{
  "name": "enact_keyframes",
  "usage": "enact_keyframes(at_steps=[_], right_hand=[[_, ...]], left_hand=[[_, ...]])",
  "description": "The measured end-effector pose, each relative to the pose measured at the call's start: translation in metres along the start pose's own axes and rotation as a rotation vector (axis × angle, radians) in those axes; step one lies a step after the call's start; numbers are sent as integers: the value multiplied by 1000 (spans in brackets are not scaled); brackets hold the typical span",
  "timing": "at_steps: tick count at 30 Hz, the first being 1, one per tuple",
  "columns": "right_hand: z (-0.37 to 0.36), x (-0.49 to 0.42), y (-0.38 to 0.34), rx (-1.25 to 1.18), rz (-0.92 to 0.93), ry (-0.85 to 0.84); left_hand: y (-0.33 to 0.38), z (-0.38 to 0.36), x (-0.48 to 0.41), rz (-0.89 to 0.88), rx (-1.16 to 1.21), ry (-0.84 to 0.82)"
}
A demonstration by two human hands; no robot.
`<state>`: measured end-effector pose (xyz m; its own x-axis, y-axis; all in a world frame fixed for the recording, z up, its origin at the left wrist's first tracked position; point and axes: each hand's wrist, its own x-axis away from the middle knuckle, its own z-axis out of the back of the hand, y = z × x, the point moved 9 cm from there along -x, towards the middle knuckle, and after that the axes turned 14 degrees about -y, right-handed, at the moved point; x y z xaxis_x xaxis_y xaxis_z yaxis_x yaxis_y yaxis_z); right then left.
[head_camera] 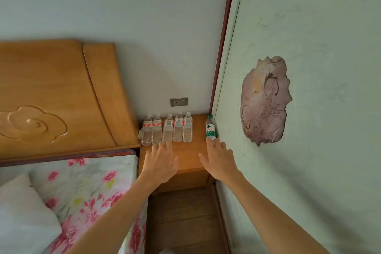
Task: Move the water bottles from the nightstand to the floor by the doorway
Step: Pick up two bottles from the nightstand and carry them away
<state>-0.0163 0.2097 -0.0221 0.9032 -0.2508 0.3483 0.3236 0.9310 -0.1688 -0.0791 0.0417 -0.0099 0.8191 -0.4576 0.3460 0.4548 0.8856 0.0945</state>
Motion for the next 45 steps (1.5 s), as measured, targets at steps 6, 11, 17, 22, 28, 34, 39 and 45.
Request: enact_keyframes(at_steps=[6, 11, 17, 22, 28, 34, 39, 45], right_hand=[[-9, -29, 1, -15, -13, -44], [-12, -70, -1, -18, -30, -84], [-7, -133, -1, -16, -66, -115], [-2, -185, -3, -25, -91, -147], [-11, -230, -4, -32, -120, -156], [-35, -260, 21, -82, -221, -223], [-54, -283, 50, -94, -290, -252], [-82, -317, 84, -105, -341, -260]], left_hand=[[-4, 0, -30, 5, 29, -5], [-14, 1, -67, 8, 34, -32], [-31, 8, -134, -24, 68, -70], [-46, 11, -191, -45, 111, -116], [-54, 1, -247, -81, 98, -189], [-40, -24, -285, -150, 108, -240], [-25, -50, -315, -153, 45, -299], [-17, -83, -360, -78, 17, -321]])
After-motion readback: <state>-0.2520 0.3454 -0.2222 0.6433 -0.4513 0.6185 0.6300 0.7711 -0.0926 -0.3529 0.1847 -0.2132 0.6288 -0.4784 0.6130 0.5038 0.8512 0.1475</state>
